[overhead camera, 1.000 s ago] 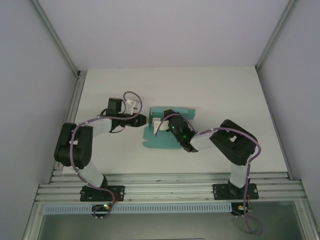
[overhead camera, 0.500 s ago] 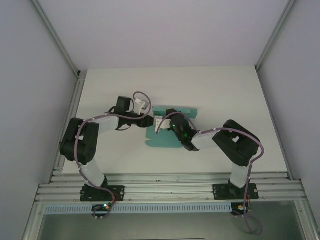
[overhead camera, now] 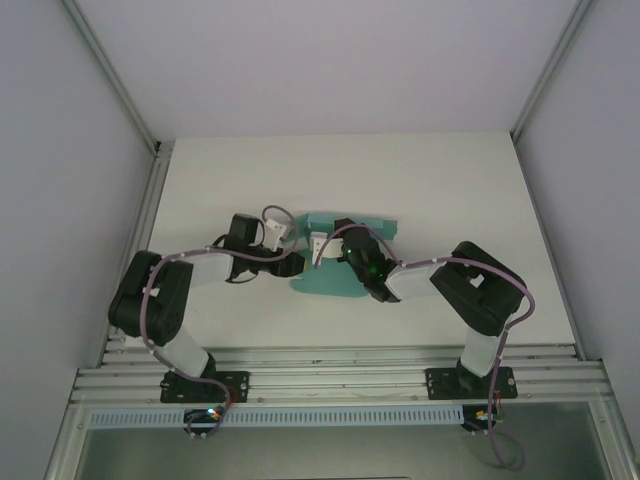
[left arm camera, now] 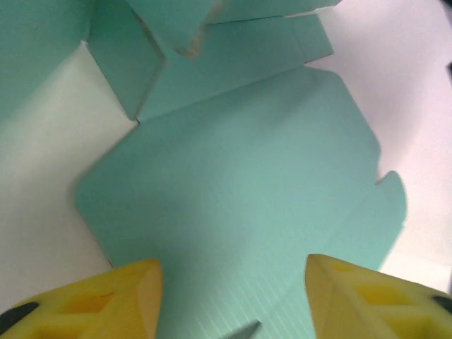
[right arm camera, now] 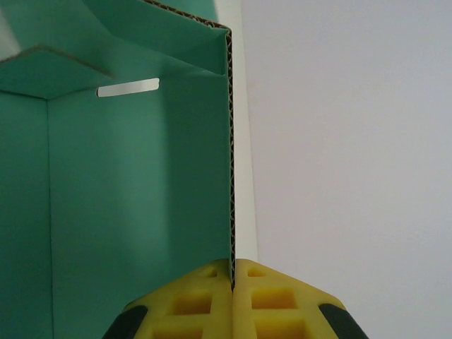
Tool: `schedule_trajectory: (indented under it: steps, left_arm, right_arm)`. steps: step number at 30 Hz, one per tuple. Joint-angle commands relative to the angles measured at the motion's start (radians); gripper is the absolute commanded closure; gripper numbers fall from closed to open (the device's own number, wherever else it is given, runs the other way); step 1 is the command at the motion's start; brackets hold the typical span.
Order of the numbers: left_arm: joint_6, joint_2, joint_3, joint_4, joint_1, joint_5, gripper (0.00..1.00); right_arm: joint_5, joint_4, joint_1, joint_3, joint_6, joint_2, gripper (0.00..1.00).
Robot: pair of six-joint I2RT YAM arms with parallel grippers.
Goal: Assemble paper box
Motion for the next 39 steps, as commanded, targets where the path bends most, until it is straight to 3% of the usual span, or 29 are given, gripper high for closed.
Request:
schedule_trajectory:
  steps: [1,7,10,12,15,18,24,30,32,35,39]
  left_arm:
    - [-0.022,-0.075,0.008,0.102,0.000,-0.010,0.42]
    - [0.050,-0.120,0.109,-0.089,0.018,-0.303,0.46]
    - [0.101,-0.185,0.114,-0.144,0.044,-0.412,0.33]
    - [0.129,-0.188,0.135,-0.169,0.090,-0.391,0.26]
    - [0.180,-0.109,0.234,-0.237,0.179,-0.173,0.26]
    - [0.260,0.005,0.379,-0.333,0.209,0.008,0.31]
    - [0.389,0.162,0.554,-0.505,0.155,0.057,0.40]
    - [0.424,0.232,0.599,-0.565,0.101,-0.028,0.48]
    - [0.394,0.232,0.591,-0.543,0.097,-0.052,0.56]
    - [0.352,0.221,0.585,-0.535,0.065,-0.274,0.74]
    - [0.299,0.181,0.535,-0.495,0.016,-0.460,0.84]
  right_arm:
    - [0.013,-0.117,0.000,-0.022,-0.005,0.010,1.00]
    - [0.015,-0.146,0.000,-0.024,0.008,-0.015,1.00]
    - [0.014,-0.161,0.001,-0.024,0.011,-0.021,1.00]
    - [0.007,-0.165,0.001,-0.022,0.011,-0.020,1.00]
    - [0.005,-0.166,0.001,-0.018,0.013,-0.016,1.00]
    - [0.003,-0.170,0.001,-0.013,0.017,-0.014,1.00]
    - [0.006,-0.187,-0.001,-0.003,0.030,-0.015,1.00]
    - [0.006,-0.214,-0.006,0.002,0.045,-0.021,1.00]
    - [0.008,-0.213,-0.006,0.004,0.047,-0.017,1.00]
    - [0.010,-0.209,-0.006,0.003,0.048,-0.014,1.00]
    - [0.011,-0.210,-0.004,0.002,0.052,-0.019,1.00]
